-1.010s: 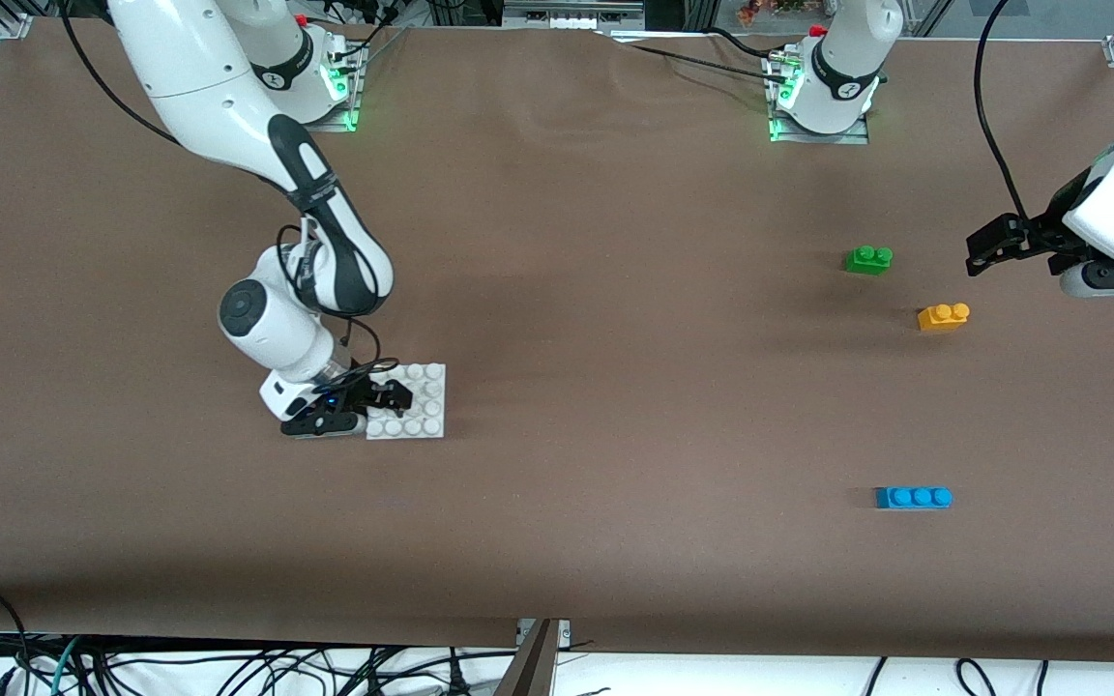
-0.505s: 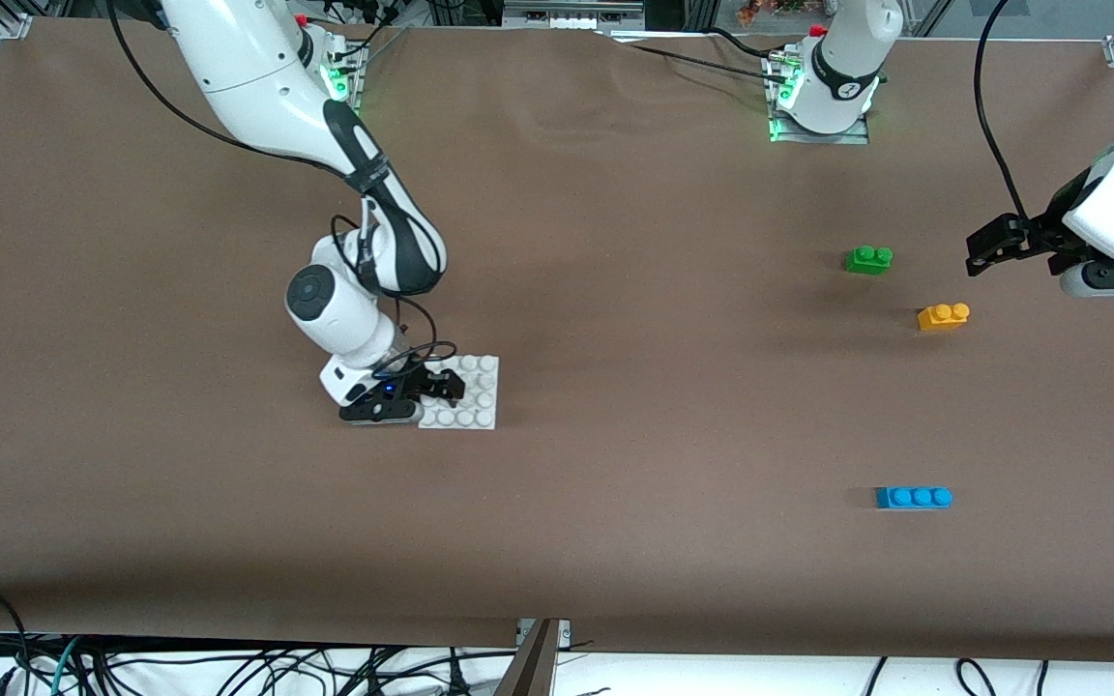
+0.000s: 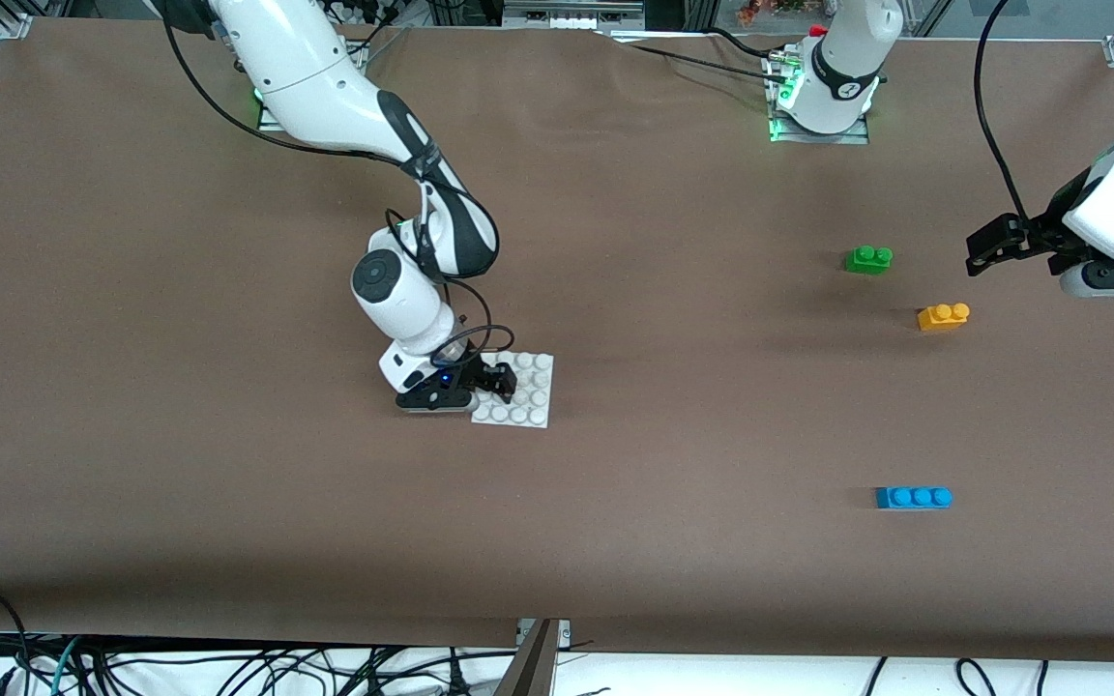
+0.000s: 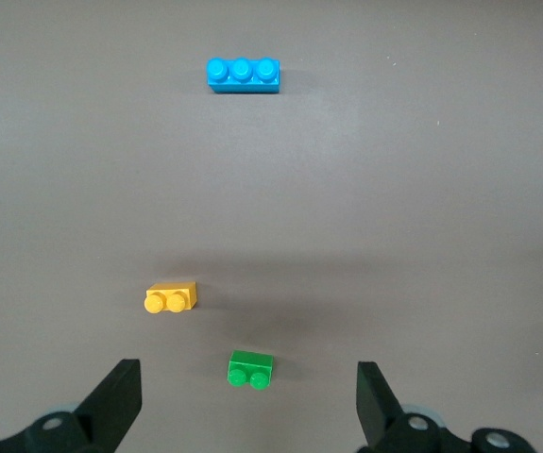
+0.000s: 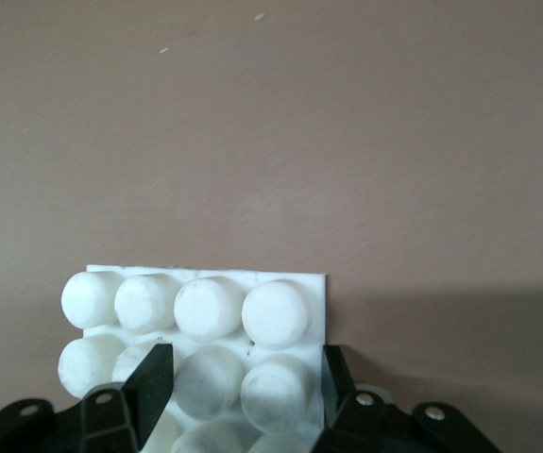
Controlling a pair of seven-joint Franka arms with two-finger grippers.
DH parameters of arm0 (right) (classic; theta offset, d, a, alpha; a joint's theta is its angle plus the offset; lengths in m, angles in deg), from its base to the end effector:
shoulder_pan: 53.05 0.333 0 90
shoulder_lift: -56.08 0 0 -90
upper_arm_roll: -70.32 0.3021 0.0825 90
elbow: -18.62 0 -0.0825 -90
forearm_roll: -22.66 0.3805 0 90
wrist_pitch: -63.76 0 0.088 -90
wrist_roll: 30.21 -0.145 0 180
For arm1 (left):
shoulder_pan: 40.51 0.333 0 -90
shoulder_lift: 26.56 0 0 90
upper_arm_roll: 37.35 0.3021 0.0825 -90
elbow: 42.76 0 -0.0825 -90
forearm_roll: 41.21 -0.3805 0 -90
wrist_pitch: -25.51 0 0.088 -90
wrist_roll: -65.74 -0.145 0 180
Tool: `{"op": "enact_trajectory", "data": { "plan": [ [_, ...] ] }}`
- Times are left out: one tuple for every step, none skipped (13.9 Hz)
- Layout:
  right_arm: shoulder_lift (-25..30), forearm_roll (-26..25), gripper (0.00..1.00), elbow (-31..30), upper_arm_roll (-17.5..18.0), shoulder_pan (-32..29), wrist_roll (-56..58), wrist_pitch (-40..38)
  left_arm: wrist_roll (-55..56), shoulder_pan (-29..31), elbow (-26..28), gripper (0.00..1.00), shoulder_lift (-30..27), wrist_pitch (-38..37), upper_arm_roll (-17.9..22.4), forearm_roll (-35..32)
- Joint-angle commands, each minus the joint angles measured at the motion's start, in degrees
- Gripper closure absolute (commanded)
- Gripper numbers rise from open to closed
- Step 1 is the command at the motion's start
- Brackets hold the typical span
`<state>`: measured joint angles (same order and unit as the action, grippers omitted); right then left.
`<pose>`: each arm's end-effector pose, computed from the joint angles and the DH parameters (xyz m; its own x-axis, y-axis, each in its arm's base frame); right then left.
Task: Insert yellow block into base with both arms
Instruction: 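Slide the white base plate toward the table middle with the right gripper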
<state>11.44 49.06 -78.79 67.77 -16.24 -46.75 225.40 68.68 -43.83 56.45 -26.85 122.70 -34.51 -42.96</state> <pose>0.5855 0.3817 0.1321 0.9714 -0.1175 0.2061 -0.0473 -0.9472 -0.3173 0.5533 -0.0005 0.5105 0.9988 0.0391 -0.0287 0.0382 -0.9988 -0.0314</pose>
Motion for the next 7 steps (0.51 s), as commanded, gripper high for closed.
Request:
{"op": "enact_trajectory", "data": {
  "plan": [
    [-3.3, 1.0, 0.52, 3.4, -1.8, 4.7, -4.0, 0.5, 0.0, -0.5, -1.3, 0.0, 0.5, -0.9, 0.5, 0.9],
    [-3.9, 1.0, 0.52, 3.9, -2.7, 6.4, -5.4, 0.5, 0.0, -0.5, -1.3, 0.0, 0.5, -0.9, 0.5, 0.9],
    [-4.4, 1.0, 0.52, 4.5, -3.7, 8.0, -6.6, 0.5, 0.0, -0.5, -1.3, 0.0, 0.5, -0.9, 0.5, 0.8],
    [-4.9, 1.0, 0.52, 5.0, -4.2, 9.5, -7.5, 0.6, 0.0, -0.5, -1.3, 0.0, 0.5, -0.9, 0.5, 0.9],
    [-5.1, 1.0, 0.52, 5.5, -4.3, 10.3, -8.1, 0.6, 0.0, -0.5, -1.3, 0.0, 0.5, -0.9, 0.5, 0.9],
    [-5.1, 1.0, 0.52, 5.6, -4.3, 10.9, -8.1, 0.6, 0.0, -0.5, -1.3, 0.0, 0.5, -0.9, 0.5, 0.9],
    [-5.1, 1.0, 0.52, 5.7, -4.3, 11.7, -8.1, 0.6, 0.0, -0.5, -1.3, 0.0, 0.5, -0.9, 0.5, 0.9]
  ]
}}
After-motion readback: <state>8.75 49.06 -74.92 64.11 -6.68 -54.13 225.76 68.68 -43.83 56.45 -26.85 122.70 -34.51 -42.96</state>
